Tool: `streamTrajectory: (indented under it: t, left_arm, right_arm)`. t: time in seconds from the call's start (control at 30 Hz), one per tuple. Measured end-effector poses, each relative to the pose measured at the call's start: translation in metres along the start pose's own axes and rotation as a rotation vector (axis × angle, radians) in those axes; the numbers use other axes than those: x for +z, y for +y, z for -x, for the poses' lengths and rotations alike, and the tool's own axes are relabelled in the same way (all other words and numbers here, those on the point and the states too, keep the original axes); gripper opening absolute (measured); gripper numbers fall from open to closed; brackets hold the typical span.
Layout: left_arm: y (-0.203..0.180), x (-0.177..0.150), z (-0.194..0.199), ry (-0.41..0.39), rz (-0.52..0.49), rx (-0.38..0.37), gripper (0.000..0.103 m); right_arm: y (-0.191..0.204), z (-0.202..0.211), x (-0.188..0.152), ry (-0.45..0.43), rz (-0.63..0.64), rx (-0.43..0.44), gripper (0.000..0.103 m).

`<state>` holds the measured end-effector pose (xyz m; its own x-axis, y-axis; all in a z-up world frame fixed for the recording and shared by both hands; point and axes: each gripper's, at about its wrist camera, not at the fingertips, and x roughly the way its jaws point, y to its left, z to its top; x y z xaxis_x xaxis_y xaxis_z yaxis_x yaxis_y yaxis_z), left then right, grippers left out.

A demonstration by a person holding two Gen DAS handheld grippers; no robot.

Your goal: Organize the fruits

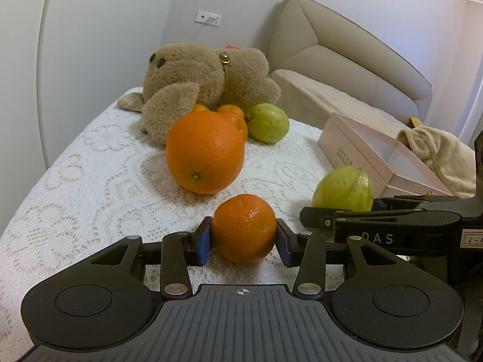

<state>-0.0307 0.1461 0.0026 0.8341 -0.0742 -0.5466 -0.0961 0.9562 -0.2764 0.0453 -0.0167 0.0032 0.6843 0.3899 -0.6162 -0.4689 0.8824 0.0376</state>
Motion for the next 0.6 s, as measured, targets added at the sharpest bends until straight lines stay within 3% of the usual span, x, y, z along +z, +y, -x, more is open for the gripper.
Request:
streamTrajectory:
  t: [0.17, 0.23, 0.37, 0.47, 0.6]
  left_arm:
    - [-0.007, 0.004, 0.005, -0.024, -0.038, 0.019, 0.048]
    - [-0.014, 0.018, 0.013, -0.065, -0.059, -0.014, 0.048]
    - [-0.045, 0.087, 0.046, -0.225, -0.127, -0.074, 0.048]
    - [-0.081, 0.146, 0.074, -0.374, -0.223, -0.092, 0.048]
    - [-0.127, 0.204, 0.075, -0.413, -0.265, -0.157, 0.048]
  right_arm:
    - [0.000, 0.009, 0.003, -0.017, -0.003, -0.001, 0.061]
    - [-0.001, 0.021, 0.012, -0.055, -0.017, 0.011, 0.061]
    - [-0.008, 0.072, 0.064, -0.191, -0.031, 0.064, 0.060]
    - [-0.024, 0.134, 0.122, -0.341, -0.003, 0.036, 0.061]
    - [-0.064, 0.198, 0.186, -0.412, -0.024, -0.068, 0.061]
